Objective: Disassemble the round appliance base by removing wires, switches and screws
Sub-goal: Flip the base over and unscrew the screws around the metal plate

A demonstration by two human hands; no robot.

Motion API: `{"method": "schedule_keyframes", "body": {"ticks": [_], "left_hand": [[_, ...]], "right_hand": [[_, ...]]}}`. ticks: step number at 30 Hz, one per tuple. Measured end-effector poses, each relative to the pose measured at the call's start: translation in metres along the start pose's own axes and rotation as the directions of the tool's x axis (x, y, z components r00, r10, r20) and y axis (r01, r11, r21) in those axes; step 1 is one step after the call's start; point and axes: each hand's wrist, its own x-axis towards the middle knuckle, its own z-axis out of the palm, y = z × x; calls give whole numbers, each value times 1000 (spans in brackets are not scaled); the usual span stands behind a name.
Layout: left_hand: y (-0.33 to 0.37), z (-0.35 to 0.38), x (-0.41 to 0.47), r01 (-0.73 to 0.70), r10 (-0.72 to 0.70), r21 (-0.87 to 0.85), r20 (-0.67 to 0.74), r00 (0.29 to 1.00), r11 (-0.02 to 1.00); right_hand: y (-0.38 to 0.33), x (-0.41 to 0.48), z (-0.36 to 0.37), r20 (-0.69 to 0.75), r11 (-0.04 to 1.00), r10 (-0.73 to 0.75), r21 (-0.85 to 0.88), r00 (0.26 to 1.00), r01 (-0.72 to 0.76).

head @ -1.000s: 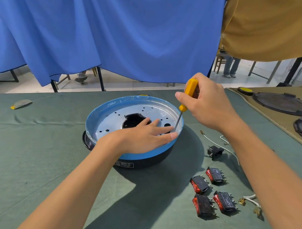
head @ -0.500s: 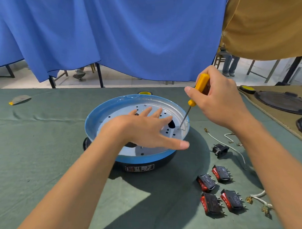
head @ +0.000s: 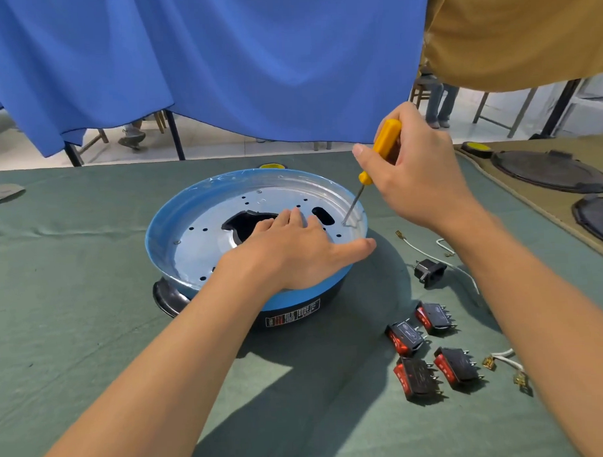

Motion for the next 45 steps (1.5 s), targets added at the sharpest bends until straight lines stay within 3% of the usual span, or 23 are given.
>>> {"method": "schedule_keyframes", "body": {"ticks": [19, 37, 45], "left_hand": [[-2, -3, 0, -20, 21, -36, 32, 999, 999], [-1, -5, -4, -19, 22, -66, 42, 999, 998], [-1, -4, -2, -7, 9, -62, 34, 999, 998]], "right_hand": [[2, 3, 2, -13, 996, -32, -82, 999, 31], [-7, 2, 1, 118, 991, -104, -66, 988, 113], [-16, 12, -2, 183, 983, -10, -181, 983, 44]]}}
